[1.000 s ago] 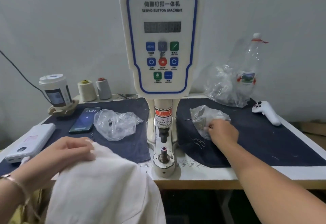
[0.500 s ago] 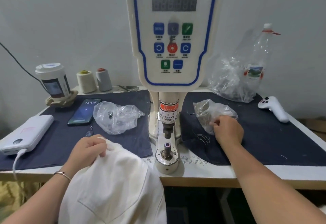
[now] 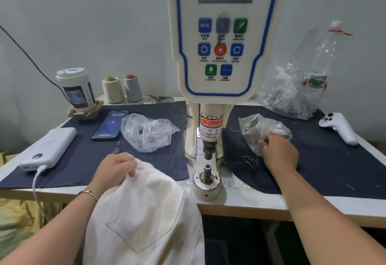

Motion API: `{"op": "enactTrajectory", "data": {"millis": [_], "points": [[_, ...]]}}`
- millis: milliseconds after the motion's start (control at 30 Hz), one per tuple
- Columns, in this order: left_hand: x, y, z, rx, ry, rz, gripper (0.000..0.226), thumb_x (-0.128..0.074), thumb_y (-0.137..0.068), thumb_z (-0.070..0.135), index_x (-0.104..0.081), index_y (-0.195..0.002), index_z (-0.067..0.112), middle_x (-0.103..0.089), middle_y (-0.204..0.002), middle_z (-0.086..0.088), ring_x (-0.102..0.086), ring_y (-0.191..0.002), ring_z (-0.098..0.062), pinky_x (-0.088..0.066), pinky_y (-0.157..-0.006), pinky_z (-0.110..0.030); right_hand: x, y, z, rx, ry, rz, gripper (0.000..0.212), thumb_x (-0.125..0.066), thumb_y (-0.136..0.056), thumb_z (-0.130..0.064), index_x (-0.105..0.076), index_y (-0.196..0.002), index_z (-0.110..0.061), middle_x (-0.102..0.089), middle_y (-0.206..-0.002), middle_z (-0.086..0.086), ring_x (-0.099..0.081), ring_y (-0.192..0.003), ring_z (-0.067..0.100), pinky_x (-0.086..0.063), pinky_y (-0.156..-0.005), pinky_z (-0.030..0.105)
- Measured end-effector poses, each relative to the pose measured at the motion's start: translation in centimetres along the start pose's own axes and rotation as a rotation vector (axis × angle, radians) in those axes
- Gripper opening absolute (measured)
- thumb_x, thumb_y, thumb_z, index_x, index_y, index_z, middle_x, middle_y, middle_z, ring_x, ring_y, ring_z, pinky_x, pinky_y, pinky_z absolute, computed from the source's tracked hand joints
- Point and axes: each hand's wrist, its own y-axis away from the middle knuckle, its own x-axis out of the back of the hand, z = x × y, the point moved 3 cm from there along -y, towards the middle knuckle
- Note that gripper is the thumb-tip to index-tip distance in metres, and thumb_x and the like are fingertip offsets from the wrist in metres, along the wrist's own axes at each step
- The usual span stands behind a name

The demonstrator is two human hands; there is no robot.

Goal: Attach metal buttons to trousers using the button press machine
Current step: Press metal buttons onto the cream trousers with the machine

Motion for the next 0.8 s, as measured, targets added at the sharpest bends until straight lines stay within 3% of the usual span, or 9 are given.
{"op": "enactTrajectory", "data": {"millis": [467,800], "points": [[-0.06,-0.07,0.07,0.028,-0.009,0.019,0.02,-0.052,-0.053,0.015,-0.052,-0.032,0.017,-0.047,-0.065,-0.007,-0.042,-0.065,-0.02,-0.033,-0.067,-0.025,-0.34,-0.33,-0.05,0.008,-0.059,-0.11,0.028,-0.06,-0.094,-0.034,-0.065,-0.1,-0.007,-0.066,-0.101,0.018,-0.062,-0.095,0.037,-0.037,-0.069,0.033],[-0.15,-0.12,-0.15,0.039,-0.007,0.021,0.021,-0.052,-0.053,0.016,-0.052,-0.032,0.017,-0.047,-0.067,-0.008,-0.042,-0.067,-0.021,-0.034,-0.067,-0.027,0.24,0.1,-0.06,-0.021,-0.073,-0.062,0.013,-0.061,-0.093,-0.019,-0.07,-0.094,-0.009,-0.068,-0.097,0.018,-0.063,-0.091,0.038,-0.037,-0.067,0.031]]}}
